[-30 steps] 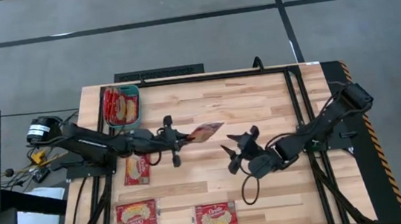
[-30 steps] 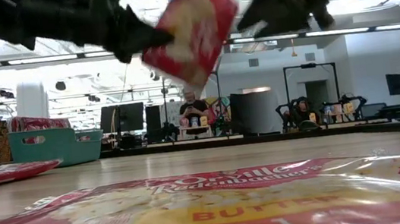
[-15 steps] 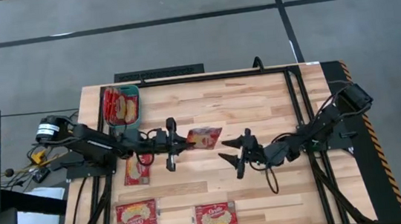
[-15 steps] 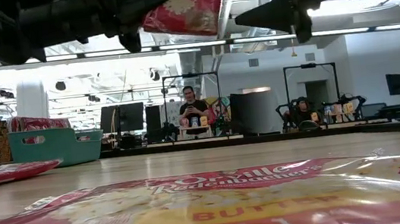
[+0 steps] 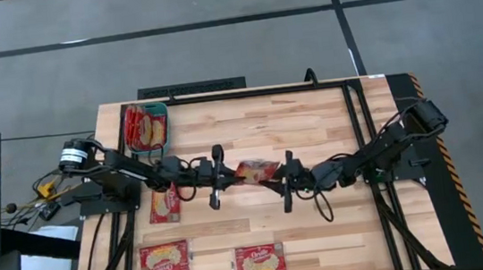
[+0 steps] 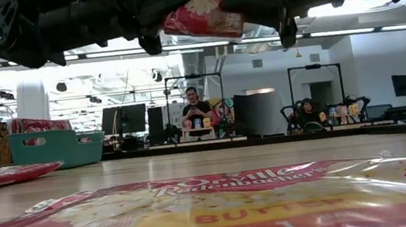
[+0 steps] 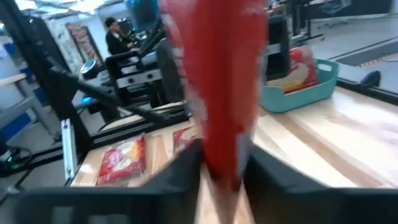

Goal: Sort popcorn bags into baskets
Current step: Put the red popcorn bag in the blue bin

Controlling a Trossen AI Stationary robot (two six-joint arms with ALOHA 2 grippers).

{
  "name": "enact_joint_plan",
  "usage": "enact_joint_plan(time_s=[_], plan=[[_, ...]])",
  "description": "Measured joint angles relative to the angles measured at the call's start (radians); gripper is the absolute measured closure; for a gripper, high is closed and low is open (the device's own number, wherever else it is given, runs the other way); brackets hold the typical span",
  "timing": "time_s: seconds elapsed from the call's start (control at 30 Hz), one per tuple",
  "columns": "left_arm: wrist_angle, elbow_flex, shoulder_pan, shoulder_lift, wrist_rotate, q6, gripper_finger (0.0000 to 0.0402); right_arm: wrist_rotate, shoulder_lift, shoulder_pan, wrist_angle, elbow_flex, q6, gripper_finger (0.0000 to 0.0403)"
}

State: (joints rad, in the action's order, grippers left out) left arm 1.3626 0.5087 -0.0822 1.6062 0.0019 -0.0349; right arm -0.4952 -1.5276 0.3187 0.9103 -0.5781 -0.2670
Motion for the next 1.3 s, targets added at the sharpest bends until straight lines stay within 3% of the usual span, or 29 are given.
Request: enact_joint_plan(time_s=[0.07,0.23,0.4,0.5,0.6,0.7,0.87,1.07,1.23,1.3], plan=[[-0.015,0.004,0.0,0.0,-0.011,0.0,0.0397,0.017,0.0,0.002,-0.011,0.0,0.02,0.0379],[-0.134,0.006,0.0,-0.025,-0.035,0.033,0.0368,0.033,0.035,0.011,-0.163,-0.002,-0.003,0.0386],[-0.429,0.007,0.014,-0.136,-0.116,0.077,0.0299,0.16,0.12,-0.017,-0.624,-0.082,-0.168,0.0386],[-0.533,0.033,0.032,-0.198,-0.113,0.073,0.0256,0.247,0.13,-0.043,-0.904,-0.162,-0.229,0.0386],[-0.666,0.125,0.043,-0.23,-0.056,0.076,0.022,0.371,0.102,-0.08,-1.091,-0.248,-0.236,0.0386],[-0.96,0.272,0.053,-0.229,-0.008,0.108,0.0191,0.45,0.048,-0.116,-1.227,-0.335,-0.211,0.0386],[-1.338,0.494,0.061,-0.177,0.069,0.214,0.0153,0.478,-0.024,-0.147,-1.388,-0.464,-0.164,0.0386],[-1.39,0.575,0.073,-0.142,0.082,0.262,0.0127,0.499,-0.047,-0.148,-1.428,-0.546,-0.089,0.0385],[-1.378,0.58,0.103,-0.085,0.219,0.213,0.0128,0.499,-0.048,-0.15,-1.459,-0.597,-0.062,0.0386],[-1.346,0.582,0.114,-0.06,0.228,0.183,0.0136,0.499,-0.049,-0.152,-1.454,-0.609,-0.049,0.0386]])
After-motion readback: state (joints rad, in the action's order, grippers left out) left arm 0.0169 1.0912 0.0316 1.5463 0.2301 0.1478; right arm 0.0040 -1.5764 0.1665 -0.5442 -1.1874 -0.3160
